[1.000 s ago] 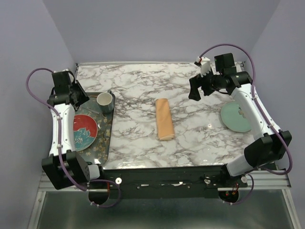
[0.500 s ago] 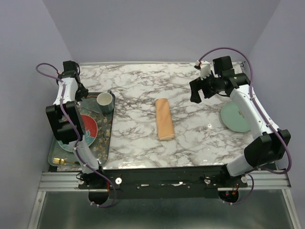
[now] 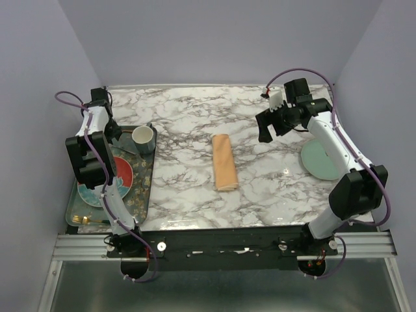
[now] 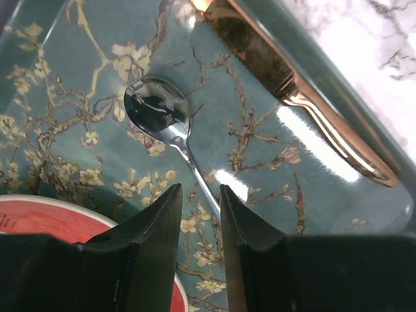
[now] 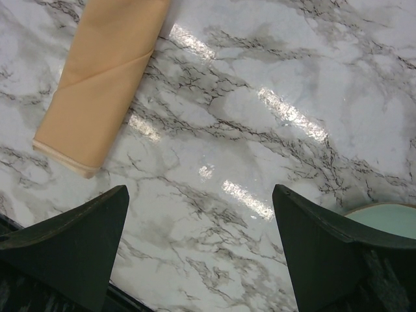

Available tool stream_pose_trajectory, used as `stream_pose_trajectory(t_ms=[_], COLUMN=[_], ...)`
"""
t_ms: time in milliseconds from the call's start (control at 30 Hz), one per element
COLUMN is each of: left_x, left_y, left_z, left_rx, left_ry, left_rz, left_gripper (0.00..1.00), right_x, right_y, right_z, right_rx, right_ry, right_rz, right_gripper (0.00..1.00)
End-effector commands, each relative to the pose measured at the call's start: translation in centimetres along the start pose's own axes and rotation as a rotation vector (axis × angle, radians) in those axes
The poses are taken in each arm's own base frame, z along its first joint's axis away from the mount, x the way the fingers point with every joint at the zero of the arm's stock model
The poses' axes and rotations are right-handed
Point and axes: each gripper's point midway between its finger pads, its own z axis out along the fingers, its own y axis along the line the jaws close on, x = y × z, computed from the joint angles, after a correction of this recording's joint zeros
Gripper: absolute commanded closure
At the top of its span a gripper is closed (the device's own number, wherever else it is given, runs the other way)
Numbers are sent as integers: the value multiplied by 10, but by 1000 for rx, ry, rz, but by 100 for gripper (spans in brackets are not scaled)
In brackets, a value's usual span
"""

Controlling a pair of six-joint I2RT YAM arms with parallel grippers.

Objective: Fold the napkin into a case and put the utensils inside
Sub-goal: Pick up the spoon from the corner of the board.

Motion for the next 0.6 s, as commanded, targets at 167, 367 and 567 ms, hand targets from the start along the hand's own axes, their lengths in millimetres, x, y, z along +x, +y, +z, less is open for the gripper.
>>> stream_pose_trajectory(t_ms=[167,367,567], left_x=[15,19,29], left_y=[13,10,14], left_z=[25,41,52], left_rx=[-52,-52,-43], left_ry=[59,94,139], left_rz=[-29,-36,-71], left_gripper=[58,58,72], right_x=[10,8,8], right_y=[-9,-14,-17], right_z=[5,4,4], right_rx=[19,33,42], right_ry=[57,62,74], right_rz=[4,0,0], right_gripper=[0,0,0])
